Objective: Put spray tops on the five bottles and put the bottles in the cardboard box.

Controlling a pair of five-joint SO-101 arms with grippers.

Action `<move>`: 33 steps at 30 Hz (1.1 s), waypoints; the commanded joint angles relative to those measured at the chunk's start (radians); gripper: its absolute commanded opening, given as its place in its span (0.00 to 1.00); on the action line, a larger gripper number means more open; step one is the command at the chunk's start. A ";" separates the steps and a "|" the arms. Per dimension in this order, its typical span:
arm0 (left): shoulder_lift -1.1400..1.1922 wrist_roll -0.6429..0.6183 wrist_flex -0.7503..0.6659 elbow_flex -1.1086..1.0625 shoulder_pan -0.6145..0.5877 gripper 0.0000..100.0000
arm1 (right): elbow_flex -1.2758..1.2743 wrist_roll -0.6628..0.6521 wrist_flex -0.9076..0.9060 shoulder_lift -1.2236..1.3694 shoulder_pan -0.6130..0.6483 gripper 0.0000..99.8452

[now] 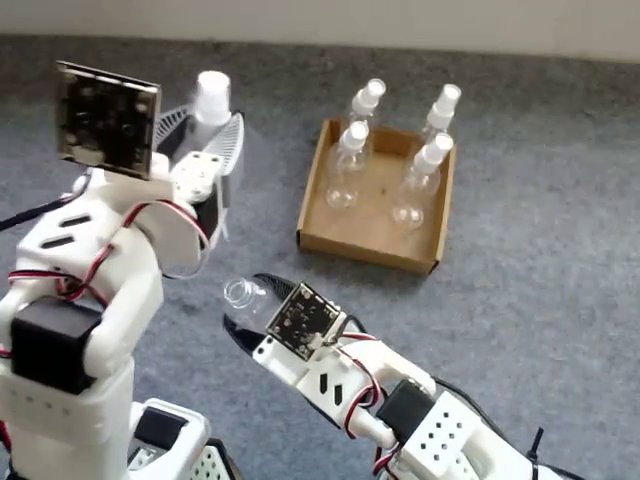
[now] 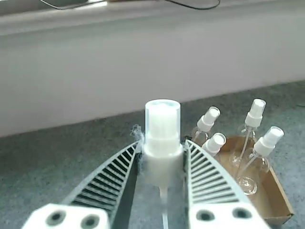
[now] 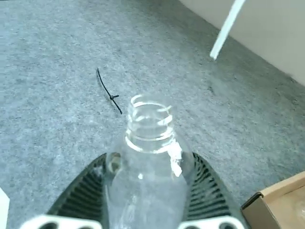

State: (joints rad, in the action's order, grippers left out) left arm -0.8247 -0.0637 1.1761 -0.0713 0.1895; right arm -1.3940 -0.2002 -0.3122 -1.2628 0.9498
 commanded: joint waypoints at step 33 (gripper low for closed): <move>-0.321 -0.068 -0.055 -0.312 0.134 0.01 | 0.018 0.017 0.022 -0.016 0.007 0.00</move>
State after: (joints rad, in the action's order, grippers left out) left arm -1.1377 -0.1235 1.1485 -0.3905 0.2539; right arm -1.3940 -0.1941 -0.3122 -1.2612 0.9467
